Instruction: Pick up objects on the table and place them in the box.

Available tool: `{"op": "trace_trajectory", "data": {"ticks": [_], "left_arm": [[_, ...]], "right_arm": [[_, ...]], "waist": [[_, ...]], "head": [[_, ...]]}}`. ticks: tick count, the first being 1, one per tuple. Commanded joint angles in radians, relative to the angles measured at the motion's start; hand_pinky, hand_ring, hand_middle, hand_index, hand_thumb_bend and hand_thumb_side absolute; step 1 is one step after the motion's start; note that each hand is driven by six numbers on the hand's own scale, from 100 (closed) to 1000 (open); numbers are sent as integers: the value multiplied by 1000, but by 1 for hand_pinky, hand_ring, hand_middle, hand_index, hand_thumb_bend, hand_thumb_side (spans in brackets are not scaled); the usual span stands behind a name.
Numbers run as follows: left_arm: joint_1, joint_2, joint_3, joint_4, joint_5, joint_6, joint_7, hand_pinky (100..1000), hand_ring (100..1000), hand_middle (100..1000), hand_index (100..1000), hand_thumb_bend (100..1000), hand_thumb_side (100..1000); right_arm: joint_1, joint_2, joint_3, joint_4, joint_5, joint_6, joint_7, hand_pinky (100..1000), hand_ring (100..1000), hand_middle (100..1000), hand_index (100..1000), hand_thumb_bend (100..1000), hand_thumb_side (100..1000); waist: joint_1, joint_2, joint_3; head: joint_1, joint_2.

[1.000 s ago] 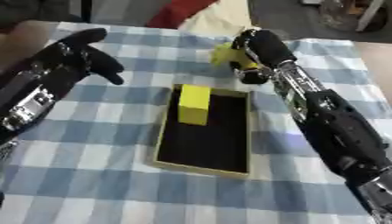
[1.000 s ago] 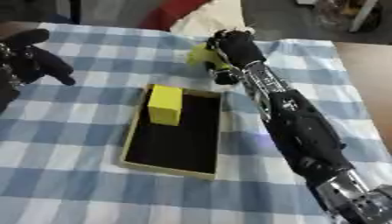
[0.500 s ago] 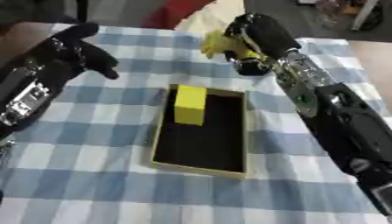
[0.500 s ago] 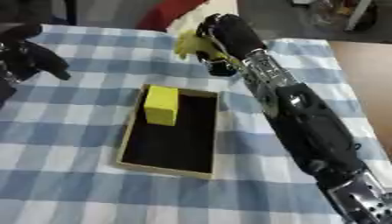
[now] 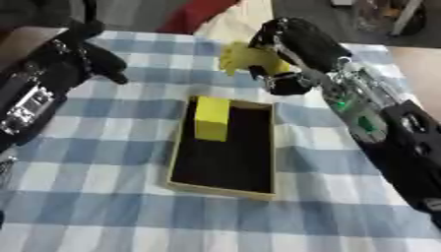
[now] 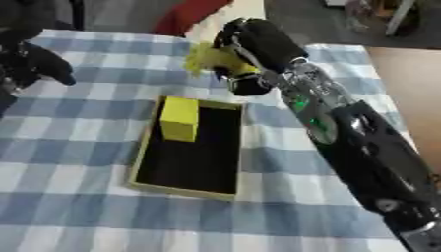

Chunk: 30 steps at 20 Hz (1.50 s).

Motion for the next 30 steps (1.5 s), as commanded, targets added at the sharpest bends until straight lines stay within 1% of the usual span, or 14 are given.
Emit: {"op": "trace_trajectory", "data": {"ticks": [1, 6, 10, 15, 16, 21, 23, 24, 25, 26, 28, 30], "left_arm": [[-7, 27, 14, 1, 4, 3, 1, 878, 703, 703, 998, 104, 857], [-1, 27, 14, 15, 3, 7, -7, 879, 702, 703, 1000, 108, 868], [1, 23, 11, 19, 1, 6, -15, 880, 702, 702, 999, 110, 871], [1, 19, 8, 18, 0, 5, -21, 880, 701, 701, 999, 110, 872], [1, 18, 7, 18, 0, 5, -22, 880, 701, 701, 999, 110, 874], [5, 17, 6, 17, -2, 4, -27, 881, 701, 701, 1000, 111, 876], [6, 16, 6, 17, -2, 4, -29, 881, 701, 701, 1000, 112, 877], [7, 16, 6, 16, -2, 4, -30, 882, 701, 702, 1000, 112, 879], [8, 15, 6, 16, -3, 4, -31, 882, 702, 702, 1000, 112, 879], [8, 15, 5, 16, -3, 4, -32, 882, 702, 702, 1000, 111, 879], [8, 15, 5, 14, -3, 3, -34, 882, 702, 703, 1000, 111, 878], [10, 15, 6, 12, -3, 3, -35, 883, 703, 703, 1000, 110, 878]], "right_arm": [[4, -43, 18, -82, -83, 11, 44, 755, 570, 189, 395, 100, 226], [35, -56, 51, -159, -196, 30, 112, 758, 569, 184, 393, 100, 262], [42, -44, 80, -175, -245, 38, 156, 760, 571, 192, 400, 100, 289], [47, -8, 115, -148, -251, 26, 190, 765, 577, 217, 425, 100, 316], [49, -1, 117, -141, -250, 24, 193, 769, 581, 235, 443, 100, 327], [59, 24, 127, -121, -243, 14, 202, 774, 591, 271, 484, 100, 358], [64, 31, 130, -116, -242, 13, 207, 779, 598, 286, 506, 100, 391], [66, 34, 132, -114, -243, 13, 211, 784, 606, 308, 535, 100, 435], [68, 37, 134, -110, -243, 14, 218, 789, 614, 331, 569, 100, 460], [70, 39, 137, -106, -242, 15, 227, 799, 637, 392, 654, 100, 512], [72, 41, 139, -100, -240, 18, 251, 806, 661, 454, 743, 100, 564], [75, 39, 138, -100, -236, 24, 277, 816, 702, 537, 822, 100, 614]], "waist": [[4, -27, -2], [4, -27, -3], [5, -27, -5], [8, -24, -5], [9, -24, -5], [9, -22, -7], [9, -22, -8], [10, -22, -8], [10, -21, -8], [11, -21, -8], [12, -21, -9], [12, -22, -10]], "head": [[4, -2], [5, -2], [3, 1], [1, 2], [1, 3], [-1, 9], [-1, 11], [-1, 12], [-1, 13], [-1, 13], [-2, 13], [-1, 15]]}}
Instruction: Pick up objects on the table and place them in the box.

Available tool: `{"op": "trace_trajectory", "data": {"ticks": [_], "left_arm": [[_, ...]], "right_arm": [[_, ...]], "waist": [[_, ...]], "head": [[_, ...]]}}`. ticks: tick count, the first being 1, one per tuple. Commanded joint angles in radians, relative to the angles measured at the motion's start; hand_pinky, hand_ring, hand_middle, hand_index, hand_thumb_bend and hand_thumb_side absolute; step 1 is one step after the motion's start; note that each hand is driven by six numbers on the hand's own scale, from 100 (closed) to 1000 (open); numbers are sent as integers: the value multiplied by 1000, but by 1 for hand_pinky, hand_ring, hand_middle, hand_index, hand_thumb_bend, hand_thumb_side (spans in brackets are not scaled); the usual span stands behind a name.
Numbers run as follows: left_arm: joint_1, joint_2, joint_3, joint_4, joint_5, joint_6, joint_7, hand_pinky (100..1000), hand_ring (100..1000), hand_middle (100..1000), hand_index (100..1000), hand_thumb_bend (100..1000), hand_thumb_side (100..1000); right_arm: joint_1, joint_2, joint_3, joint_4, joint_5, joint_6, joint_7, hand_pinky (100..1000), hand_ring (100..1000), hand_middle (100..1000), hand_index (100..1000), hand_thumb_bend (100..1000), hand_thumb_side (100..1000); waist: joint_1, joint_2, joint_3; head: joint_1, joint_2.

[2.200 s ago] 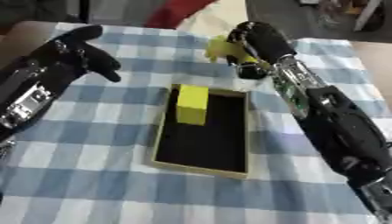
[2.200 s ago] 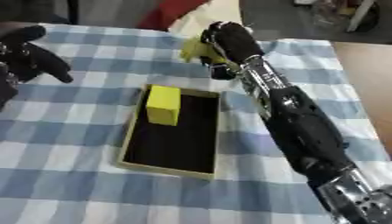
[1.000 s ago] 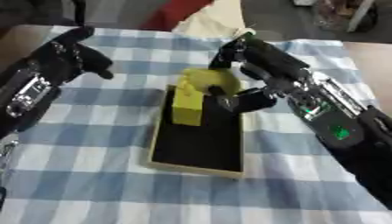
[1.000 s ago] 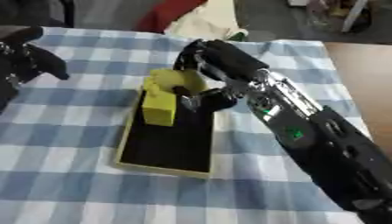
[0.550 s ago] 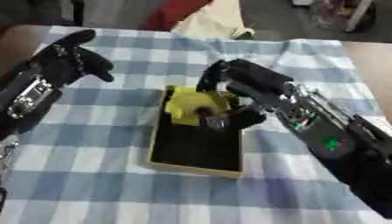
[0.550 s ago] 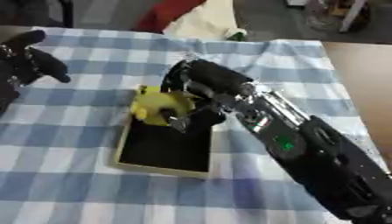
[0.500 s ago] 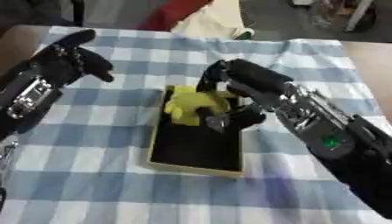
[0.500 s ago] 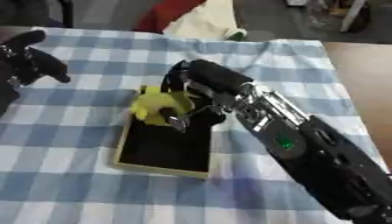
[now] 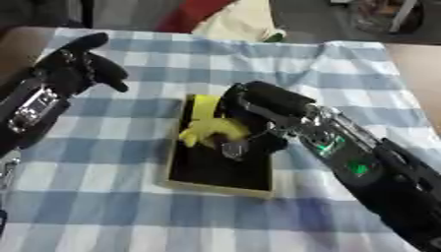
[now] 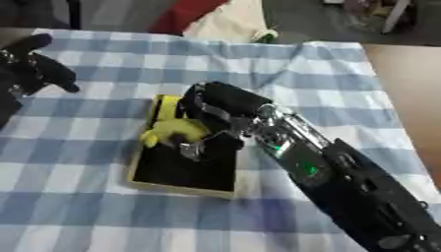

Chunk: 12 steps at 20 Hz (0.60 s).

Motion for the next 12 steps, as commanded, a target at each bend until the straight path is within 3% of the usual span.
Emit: {"op": "trace_trajectory", "data": {"ticks": [1, 2, 5, 9, 12], "left_arm": [[-7, 13, 6, -20, 2, -2, -4, 883, 703, 703, 1000, 110, 877], [-6, 13, 7, -21, 2, -2, -5, 883, 703, 704, 1000, 110, 876], [-5, 13, 8, -22, 4, -2, -5, 883, 703, 704, 1000, 110, 876], [-3, 14, 10, -23, 4, -2, -4, 884, 704, 704, 1000, 110, 875], [-2, 14, 12, -24, 4, -1, -2, 884, 704, 704, 1000, 110, 875]], "right_arm": [[-11, -10, -8, -8, 11, 6, 39, 820, 714, 561, 838, 100, 630], [-11, -12, -10, -12, 14, 10, 52, 833, 739, 639, 878, 100, 674], [-10, -20, -20, -32, 25, 28, 87, 851, 777, 756, 916, 119, 734], [-4, -39, -33, -70, 24, 49, 133, 866, 806, 844, 944, 205, 821], [2, -49, -43, -98, 23, 61, 146, 866, 806, 844, 944, 205, 821]], "waist": [[6, -20, -3], [6, -20, -4], [7, -21, -7], [9, -21, -10], [9, -21, -10]], "head": [[-1, 6], [-1, 5], [0, 7], [0, 6], [0, 7]]}}
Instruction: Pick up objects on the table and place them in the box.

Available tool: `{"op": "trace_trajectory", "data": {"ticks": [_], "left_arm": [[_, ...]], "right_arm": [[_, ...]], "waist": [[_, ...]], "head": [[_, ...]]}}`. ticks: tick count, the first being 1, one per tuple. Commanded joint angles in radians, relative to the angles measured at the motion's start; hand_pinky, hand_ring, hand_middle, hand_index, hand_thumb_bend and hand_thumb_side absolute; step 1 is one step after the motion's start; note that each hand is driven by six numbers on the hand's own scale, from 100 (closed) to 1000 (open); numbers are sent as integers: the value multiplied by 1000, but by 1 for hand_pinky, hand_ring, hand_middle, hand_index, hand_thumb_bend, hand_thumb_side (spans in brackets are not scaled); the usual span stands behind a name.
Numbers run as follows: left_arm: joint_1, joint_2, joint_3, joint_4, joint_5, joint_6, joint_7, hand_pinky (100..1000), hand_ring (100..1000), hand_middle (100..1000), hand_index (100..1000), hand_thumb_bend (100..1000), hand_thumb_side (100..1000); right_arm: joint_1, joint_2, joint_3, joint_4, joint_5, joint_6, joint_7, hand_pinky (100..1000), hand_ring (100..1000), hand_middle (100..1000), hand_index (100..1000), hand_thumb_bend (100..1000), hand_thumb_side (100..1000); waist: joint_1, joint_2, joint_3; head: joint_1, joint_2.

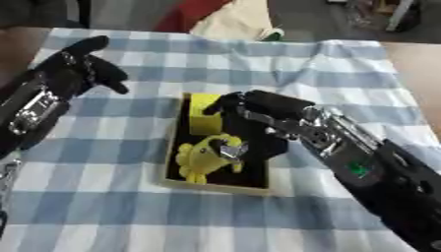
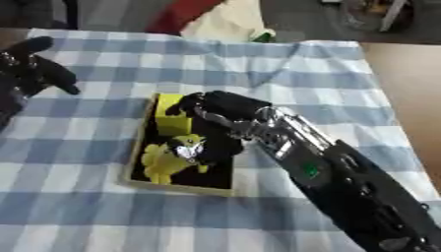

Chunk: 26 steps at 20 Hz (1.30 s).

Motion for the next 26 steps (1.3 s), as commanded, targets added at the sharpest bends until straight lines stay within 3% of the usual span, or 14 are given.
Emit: {"op": "trace_trajectory", "data": {"ticks": [1, 2, 3, 7, 13, 14, 15, 20, 26], "left_arm": [[-7, 14, 11, -22, 4, -1, 0, 884, 704, 704, 1000, 110, 875], [-7, 14, 11, -22, 4, 0, 0, 884, 704, 704, 1000, 110, 876], [-4, 15, 13, -21, 4, 0, 1, 885, 704, 705, 1000, 112, 880], [-2, 17, 15, -23, 3, 0, 3, 886, 705, 705, 1000, 111, 879], [5, 21, 19, -26, 3, -1, 11, 887, 707, 706, 999, 110, 876], [6, 21, 19, -27, 4, -1, 13, 887, 708, 706, 999, 110, 876], [7, 21, 20, -27, 5, 0, 15, 887, 709, 707, 999, 111, 874], [12, 19, 20, -34, 5, -2, 20, 889, 718, 716, 998, 109, 872], [23, 15, 19, -40, 4, -4, 20, 890, 720, 719, 994, 111, 876]], "right_arm": [[-8, -30, -20, -45, 4, 10, 17, 866, 806, 844, 944, 205, 821], [-8, -31, -21, -48, 4, 13, 19, 869, 817, 860, 948, 223, 837], [-10, -40, -30, -56, 4, 14, 16, 869, 817, 869, 949, 298, 911], [8, -86, -83, -135, -22, 16, -25, 866, 812, 858, 944, 286, 895], [57, -142, -180, -268, -85, 71, -96, 858, 792, 810, 924, 255, 846], [68, -149, -200, -291, -96, 84, -110, 856, 787, 806, 920, 100, 965], [80, -153, -220, -311, -108, 97, -125, 855, 784, 793, 918, 238, 833], [132, -158, -286, -372, -168, 146, -205, 848, 762, 760, 902, 187, 803], [193, -109, -362, -376, -236, 155, -295, 837, 724, 706, 879, 117, 771]], "waist": [[4, -21, 0], [4, -21, 0], [4, -23, -4], [5, -22, -7], [6, -23, -14], [6, -24, -16], [6, -24, -18], [10, -25, -24], [16, -24, -34]], "head": [[0, 6], [1, 7], [4, 8], [10, 8], [17, 9], [17, 9], [18, 9], [23, 10], [32, 21]]}}
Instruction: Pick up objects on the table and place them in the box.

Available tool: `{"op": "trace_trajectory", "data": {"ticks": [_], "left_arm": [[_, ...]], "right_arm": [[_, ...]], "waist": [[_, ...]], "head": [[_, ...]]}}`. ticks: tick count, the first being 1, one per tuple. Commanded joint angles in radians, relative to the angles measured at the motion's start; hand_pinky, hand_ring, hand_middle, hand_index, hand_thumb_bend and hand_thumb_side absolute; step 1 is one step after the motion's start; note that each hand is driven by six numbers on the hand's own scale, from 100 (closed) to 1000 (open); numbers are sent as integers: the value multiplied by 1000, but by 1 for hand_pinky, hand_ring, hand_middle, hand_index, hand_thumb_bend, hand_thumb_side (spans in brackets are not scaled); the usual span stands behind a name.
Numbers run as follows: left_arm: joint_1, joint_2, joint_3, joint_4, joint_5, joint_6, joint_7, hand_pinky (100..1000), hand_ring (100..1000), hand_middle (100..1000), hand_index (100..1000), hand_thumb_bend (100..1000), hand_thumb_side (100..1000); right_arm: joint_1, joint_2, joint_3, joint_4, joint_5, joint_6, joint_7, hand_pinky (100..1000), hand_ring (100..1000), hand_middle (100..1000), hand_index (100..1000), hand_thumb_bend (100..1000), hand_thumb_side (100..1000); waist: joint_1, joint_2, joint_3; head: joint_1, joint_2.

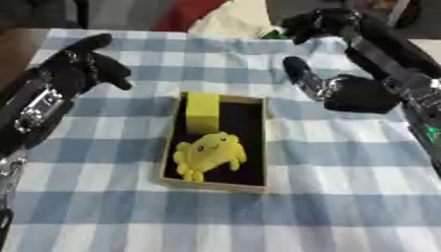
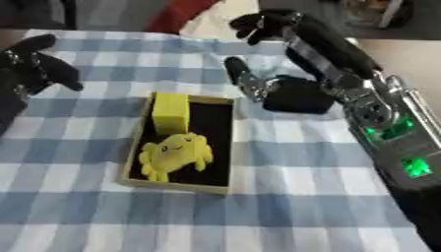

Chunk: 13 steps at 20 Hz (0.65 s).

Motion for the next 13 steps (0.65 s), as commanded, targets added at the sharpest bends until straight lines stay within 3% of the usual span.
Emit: {"op": "trace_trajectory", "data": {"ticks": [1, 6, 13], "left_arm": [[-3, 14, 13, -24, 4, -1, 2, 890, 718, 717, 994, 113, 877], [14, 11, 11, -27, 6, 1, 3, 889, 714, 714, 994, 116, 876], [41, -4, 0, -22, 8, 11, -11, 892, 720, 719, 996, 126, 884]], "right_arm": [[11, 15, -57, -21, -44, 2, -48, 834, 714, 692, 874, 105, 767], [66, 66, -114, -21, -106, 3, -117, 832, 701, 677, 871, 100, 756], [122, 103, -99, -21, -143, -10, -223, 835, 703, 682, 883, 100, 735]], "waist": [[3, -22, -4], [2, -31, -10], [-5, -52, -22]], "head": [[5, 13], [15, 35], [11, 80]]}}
